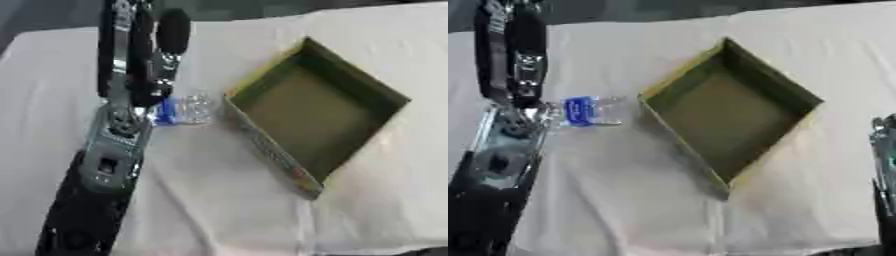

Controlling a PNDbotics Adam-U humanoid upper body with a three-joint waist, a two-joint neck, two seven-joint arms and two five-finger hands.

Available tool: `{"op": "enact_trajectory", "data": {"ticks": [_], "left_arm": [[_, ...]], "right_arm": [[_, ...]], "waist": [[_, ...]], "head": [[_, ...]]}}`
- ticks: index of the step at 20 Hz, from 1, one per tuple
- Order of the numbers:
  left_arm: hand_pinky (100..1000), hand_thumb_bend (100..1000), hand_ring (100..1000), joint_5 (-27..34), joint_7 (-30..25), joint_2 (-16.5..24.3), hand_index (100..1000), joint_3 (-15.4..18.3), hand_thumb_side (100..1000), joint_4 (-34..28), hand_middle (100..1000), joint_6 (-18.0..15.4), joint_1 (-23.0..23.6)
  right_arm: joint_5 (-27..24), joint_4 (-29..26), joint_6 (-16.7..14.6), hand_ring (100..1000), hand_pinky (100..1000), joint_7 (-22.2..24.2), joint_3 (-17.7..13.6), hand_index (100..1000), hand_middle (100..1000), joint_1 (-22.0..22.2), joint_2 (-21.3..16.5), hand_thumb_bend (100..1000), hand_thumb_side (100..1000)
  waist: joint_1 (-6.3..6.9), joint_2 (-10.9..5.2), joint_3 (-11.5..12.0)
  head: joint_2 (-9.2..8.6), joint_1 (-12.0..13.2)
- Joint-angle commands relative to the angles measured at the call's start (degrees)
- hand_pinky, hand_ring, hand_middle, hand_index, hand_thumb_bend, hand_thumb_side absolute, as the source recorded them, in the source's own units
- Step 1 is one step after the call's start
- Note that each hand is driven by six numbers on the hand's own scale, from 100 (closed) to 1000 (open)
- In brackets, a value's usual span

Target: Pick up objects on the table and place them in the box.

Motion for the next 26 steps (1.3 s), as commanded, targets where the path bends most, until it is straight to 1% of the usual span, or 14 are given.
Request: {"op": "enact_trajectory", "data": {"ticks": [1, 5, 7, 11, 12, 13, 14, 15, 16, 19, 20, 21, 23, 26], "left_arm": [[813, 364, 805, -0.14, -0.21, 1.0, 931, 0.44, 867, -0.65, 891, 0.17, -0.12], [802, 457, 791, -0.49, -1.0, 2.22, 934, 0.62, 812, -0.65, 889, 0.8, 0.01], [762, 525, 767, -0.41, -2.14, 4.79, 947, 0.65, 780, -0.65, 886, 2.24, 0.22], [753, 679, 758, 2.46, -10.57, 13.75, 965, -0.15, 729, -0.65, 891, 8.42, 0.55], [753, 776, 756, 3.79, -13.2, 16.28, 965, -0.32, 650, -0.65, 884, 9.48, 0.54], [753, 743, 757, 5.89, -15.58, 18.8, 964, -0.51, 679, -0.65, 887, 10.23, 0.49], [764, 886, 757, 7.79, -17.55, 20.79, 962, -0.49, 541, -0.65, 880, 10.74, 0.45], [763, 877, 757, 9.43, -19.65, 22.95, 962, -0.52, 550, -0.65, 880, 11.23, 0.42], [792, 931, 774, 10.84, -22.47, 25.27, 975, -0.61, 489, -0.56, 896, 11.66, 0.34], [832, 936, 815, 13.19, -33.15, 30.6, 997, -0.25, 467, -0.56, 921, 12.39, -0.46], [846, 910, 833, 13.7, -37.22, 32.02, 1000, -0.12, 472, -0.5, 935, 12.46, -0.89], [844, 928, 830, 14.58, -40.99, 33.21, 1000, 0.14, 465, -0.34, 932, 12.55, -1.4], [832, 928, 832, 16.77, -45.91, 35.13, 1000, 0.49, 415, 0.19, 935, 12.85, -2.36], [817, 923, 825, 20.78, -49.98, 37.28, 995, 0.62, 391, 1.74, 929, 13.31, -3.9]], "right_arm": [[-0.1, -0.44, -0.01, 794, 707, 0.09, -0.11, 861, 796, -0.11, -0.62, 100, 1000], [-0.07, -0.44, 0.1, 793, 707, 0.13, -0.1, 861, 794, 0.06, -0.61, 100, 1000], [-0.06, -0.44, 0.14, 792, 707, 0.15, -0.08, 861, 793, 0.15, -0.64, 100, 1000], [-0.08, -0.44, 0.31, 791, 707, 0.32, 0.07, 861, 791, 0.4, -0.73, 100, 1000], [-0.11, -0.44, 0.37, 790, 707, 0.37, 0.12, 862, 790, 0.46, -0.75, 100, 1000], [-0.14, -0.44, 0.43, 790, 707, 0.45, 0.18, 862, 790, 0.5, -0.77, 100, 1000], [-0.15, -0.44, 0.48, 790, 706, 0.52, 0.22, 862, 789, 0.55, -0.79, 100, 1000], [-0.17, -0.44, 0.52, 790, 706, 0.59, 0.28, 862, 789, 0.59, -0.81, 100, 1000], [-0.19, -0.44, 0.56, 789, 706, 0.67, 0.33, 862, 788, 0.63, -0.84, 100, 1000], [-0.25, -0.44, 0.68, 788, 706, 0.82, 0.41, 862, 787, 0.76, -0.89, 100, 1000], [-0.26, -0.44, 0.72, 788, 705, 0.87, 0.43, 862, 786, 0.82, -0.9, 100, 1000], [-0.28, -0.44, 0.77, 788, 705, 0.9, 0.43, 862, 787, 0.89, -0.89, 100, 1000], [-0.32, -0.44, 0.86, 787, 705, 0.96, 0.46, 861, 785, 1.05, -0.88, 100, 1000], [-0.36, -0.44, 1.01, 786, 705, 1.13, 0.53, 861, 783, 1.25, -0.84, 100, 1000]], "waist": [[-0.11, -0.46, -0.05], [-0.06, -0.42, -0.11], [-0.03, -0.47, -0.27], [0.29, -0.65, -0.59], [0.44, -0.69, -0.66], [0.54, -0.73, -0.73], [0.64, -0.77, -0.76], [0.71, -0.8, -0.8], [0.81, -0.83, -0.84], [0.94, -0.92, -0.95], [0.99, -0.98, -0.97], [1.02, -1.05, -0.96], [1.16, -1.23, -1.0], [1.2, -1.39, -1.14]], "head": [[-0.18, -0.19], [-0.16, -0.17], [-0.15, -0.03], [-0.15, 0.3], [-0.15, 0.48], [-0.15, 0.59], [-0.15, 0.62], [-0.15, 0.64], [-0.15, 0.66], [-0.15, 0.56], [-0.15, 0.59], [-0.15, 0.62], [-0.15, 0.76], [-0.15, 0.86]]}}
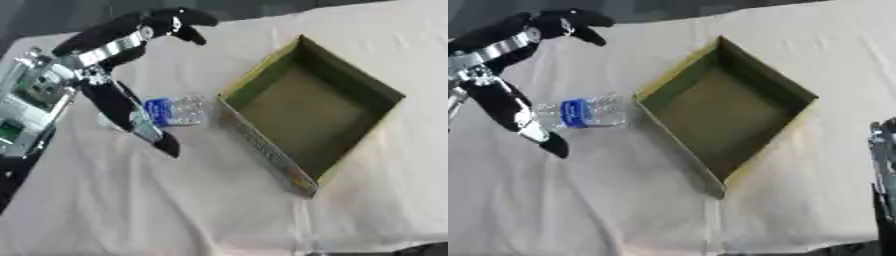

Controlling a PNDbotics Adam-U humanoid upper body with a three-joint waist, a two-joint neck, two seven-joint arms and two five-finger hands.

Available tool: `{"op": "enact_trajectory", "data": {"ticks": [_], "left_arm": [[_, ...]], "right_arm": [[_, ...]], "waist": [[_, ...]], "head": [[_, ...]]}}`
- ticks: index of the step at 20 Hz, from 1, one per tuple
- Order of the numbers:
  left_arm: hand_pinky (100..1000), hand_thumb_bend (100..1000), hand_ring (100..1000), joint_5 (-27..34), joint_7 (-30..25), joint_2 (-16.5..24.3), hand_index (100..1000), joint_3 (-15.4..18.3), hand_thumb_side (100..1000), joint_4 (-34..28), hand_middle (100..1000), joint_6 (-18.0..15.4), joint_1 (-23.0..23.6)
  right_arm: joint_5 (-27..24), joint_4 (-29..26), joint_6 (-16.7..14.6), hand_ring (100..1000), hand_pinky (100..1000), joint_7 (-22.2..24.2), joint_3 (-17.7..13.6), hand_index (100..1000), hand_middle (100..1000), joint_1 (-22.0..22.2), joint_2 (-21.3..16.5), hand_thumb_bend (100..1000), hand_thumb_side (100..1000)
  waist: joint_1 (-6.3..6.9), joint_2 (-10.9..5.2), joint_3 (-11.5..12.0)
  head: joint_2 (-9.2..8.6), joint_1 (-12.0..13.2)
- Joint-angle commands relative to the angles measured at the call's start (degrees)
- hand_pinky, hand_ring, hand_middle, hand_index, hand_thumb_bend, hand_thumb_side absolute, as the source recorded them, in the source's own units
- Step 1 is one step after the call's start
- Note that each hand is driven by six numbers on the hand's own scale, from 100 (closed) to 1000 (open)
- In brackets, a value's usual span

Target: Pick up objects on the table and place them in the box.

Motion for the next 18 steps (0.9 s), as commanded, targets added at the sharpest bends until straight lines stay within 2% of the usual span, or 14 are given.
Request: {"op": "enact_trajectory", "data": {"ticks": [1, 7, 12, 18], "left_arm": [[812, 917, 824, 4.06, -4.39, 3.93, 993, 1.0, 398, 1.24, 927, 0.41, -1.88], [758, 899, 802, 4.41, -7.28, 6.25, 980, 0.78, 446, 4.72, 910, 2.84, -4.86], [722, 897, 763, 1.71, -5.82, 7.92, 944, -0.13, 476, 6.64, 865, 6.61, -6.92], [733, 857, 751, -1.51, -5.45, 9.19, 929, -1.93, 527, 9.45, 829, 12.28, -8.13]], "right_arm": [[-0.3, -0.44, 0.12, 787, 705, 0.27, 0.15, 861, 783, -0.21, -0.79, 100, 1000], [-0.37, -0.44, 0.28, 785, 703, 0.45, 0.23, 861, 780, -0.07, -0.78, 100, 1000], [-0.31, -0.44, 0.29, 783, 702, 0.56, 0.25, 860, 778, -0.09, -0.83, 100, 1000], [-0.23, -0.44, 0.26, 781, 701, 0.79, 0.37, 859, 774, -0.09, -0.96, 100, 1000]], "waist": [[-0.18, -0.89, -0.19], [-0.18, -0.82, -0.53], [-0.13, -0.52, -0.6], [-0.12, -0.11, -0.74]], "head": [[-0.2, 0.82], [-0.2, 1.23], [-0.2, 1.59], [-0.2, 1.88]]}}
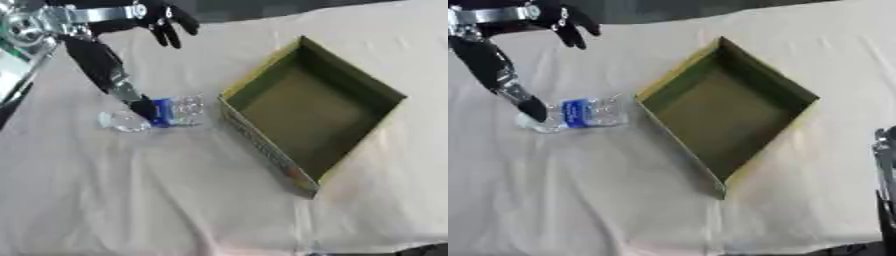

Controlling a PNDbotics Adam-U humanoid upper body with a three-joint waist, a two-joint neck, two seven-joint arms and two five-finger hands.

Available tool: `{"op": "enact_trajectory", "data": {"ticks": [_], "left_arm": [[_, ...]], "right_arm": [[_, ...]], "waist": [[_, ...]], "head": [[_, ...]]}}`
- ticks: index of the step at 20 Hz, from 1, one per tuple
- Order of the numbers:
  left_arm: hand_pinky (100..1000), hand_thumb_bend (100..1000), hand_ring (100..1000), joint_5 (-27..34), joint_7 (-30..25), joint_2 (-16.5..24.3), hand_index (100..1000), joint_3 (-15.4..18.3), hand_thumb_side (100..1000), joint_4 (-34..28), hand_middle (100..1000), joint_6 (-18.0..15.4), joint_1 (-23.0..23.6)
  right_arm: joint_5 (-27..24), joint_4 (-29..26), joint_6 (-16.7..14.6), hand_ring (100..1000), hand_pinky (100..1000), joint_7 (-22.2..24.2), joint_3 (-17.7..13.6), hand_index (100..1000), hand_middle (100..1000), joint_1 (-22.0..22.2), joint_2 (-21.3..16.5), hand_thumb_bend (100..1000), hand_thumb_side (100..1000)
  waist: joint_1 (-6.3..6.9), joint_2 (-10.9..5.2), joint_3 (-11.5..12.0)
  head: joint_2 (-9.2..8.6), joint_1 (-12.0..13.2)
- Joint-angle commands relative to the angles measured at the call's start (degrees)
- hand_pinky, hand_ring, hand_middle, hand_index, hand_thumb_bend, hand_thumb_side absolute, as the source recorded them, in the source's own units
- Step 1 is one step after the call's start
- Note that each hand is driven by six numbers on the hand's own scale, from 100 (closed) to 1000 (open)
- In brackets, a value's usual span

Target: Pick up objects on the table and place them in the box.

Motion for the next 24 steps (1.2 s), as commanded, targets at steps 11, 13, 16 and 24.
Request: {"op": "enact_trajectory", "data": {"ticks": [11, 13, 16, 24], "left_arm": [[722, 822, 763, -2.33, -9.91, 3.69, 936, -3.56, 590, 2.14, 836, 7.59, -3.38], [722, 824, 766, -3.05, -12.11, 3.89, 937, -4.21, 588, 2.24, 837, 8.22, -3.8], [723, 823, 768, -3.78, -14.94, 4.04, 939, -4.81, 589, 2.39, 838, 8.7, -4.33], [726, 810, 780, -6.19, -16.06, 4.39, 944, -8.36, 596, 3.75, 842, 8.6, -4.89]], "right_arm": [[-0.07, -0.45, 0.19, 775, 695, 0.8, 0.34, 856, 767, -0.78, -0.87, 100, 1000], [-0.09, -0.45, 0.22, 774, 694, 0.9, 0.39, 855, 766, -0.8, -0.87, 100, 1000], [-0.11, -0.45, 0.23, 773, 693, 1.0, 0.42, 855, 765, -0.84, -0.89, 100, 1000], [-0.15, -0.45, 0.19, 768, 690, 1.21, 0.5, 852, 761, -0.91, -0.86, 100, 1000]], "waist": [[-0.18, -0.35, -0.02], [-0.19, -0.33, -0.01], [-0.2, -0.26, -0.05], [0.04, -0.09, -0.35]], "head": [[-0.21, 0.39], [-0.21, 0.31], [-0.21, 0.37], [-0.21, 0.73]]}}
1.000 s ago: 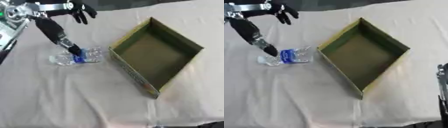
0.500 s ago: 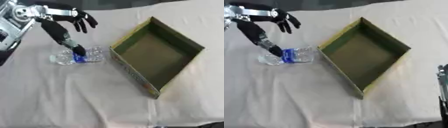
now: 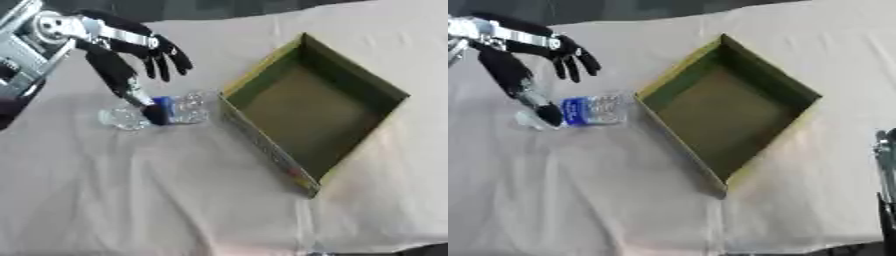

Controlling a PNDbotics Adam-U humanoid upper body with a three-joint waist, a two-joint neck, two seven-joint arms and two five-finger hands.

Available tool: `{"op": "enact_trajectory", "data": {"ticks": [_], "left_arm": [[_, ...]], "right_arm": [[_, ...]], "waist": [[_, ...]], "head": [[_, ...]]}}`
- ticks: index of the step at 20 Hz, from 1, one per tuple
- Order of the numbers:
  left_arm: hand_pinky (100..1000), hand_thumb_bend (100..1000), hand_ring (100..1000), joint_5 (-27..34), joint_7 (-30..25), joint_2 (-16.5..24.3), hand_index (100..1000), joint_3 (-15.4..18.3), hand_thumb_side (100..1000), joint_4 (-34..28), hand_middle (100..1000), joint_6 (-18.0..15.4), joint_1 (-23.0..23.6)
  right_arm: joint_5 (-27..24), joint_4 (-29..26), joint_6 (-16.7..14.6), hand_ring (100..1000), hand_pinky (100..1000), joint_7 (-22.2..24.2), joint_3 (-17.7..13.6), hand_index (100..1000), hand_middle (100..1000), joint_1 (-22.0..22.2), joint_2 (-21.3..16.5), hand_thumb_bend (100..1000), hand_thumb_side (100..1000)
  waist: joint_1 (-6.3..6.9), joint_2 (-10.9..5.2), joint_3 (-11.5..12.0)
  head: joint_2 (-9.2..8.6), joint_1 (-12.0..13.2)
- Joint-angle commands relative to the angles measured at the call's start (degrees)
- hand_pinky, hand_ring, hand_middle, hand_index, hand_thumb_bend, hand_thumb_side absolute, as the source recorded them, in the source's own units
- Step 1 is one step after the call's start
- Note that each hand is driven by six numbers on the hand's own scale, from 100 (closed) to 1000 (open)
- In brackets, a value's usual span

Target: Pick up objects on the table and place them in the box.

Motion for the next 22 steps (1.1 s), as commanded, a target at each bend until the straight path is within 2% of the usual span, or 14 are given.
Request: {"op": "enact_trajectory", "data": {"ticks": [1, 16, 22], "left_arm": [[726, 808, 781, -1.31, -0.26, 1.81, 944, -0.92, 598, 0.38, 842, -0.05, -1.22], [729, 794, 790, -6.03, -0.26, 0.86, 948, -4.6, 601, 5.97, 845, -1.46, -2.39], [729, 792, 792, -7.96, -0.26, 0.02, 948, -4.27, 600, 9.55, 846, -2.35, -3.55]], "right_arm": [[-0.16, -0.45, -0.03, 768, 690, 0.23, 0.11, 852, 760, -0.89, -0.83, 100, 1000], [-0.37, -0.45, -0.04, 761, 689, 0.7, 0.12, 848, 758, -0.81, -0.78, 100, 1000], [-0.46, -0.45, -0.04, 759, 689, 0.91, 0.11, 847, 758, -0.75, -0.75, 100, 1000]], "waist": [[-0.1, -0.54, -0.17], [0.58, -0.63, -0.64], [0.63, -0.67, -0.75]], "head": [[-0.21, 0.31], [-0.21, 0.49], [-0.21, 0.56]]}}
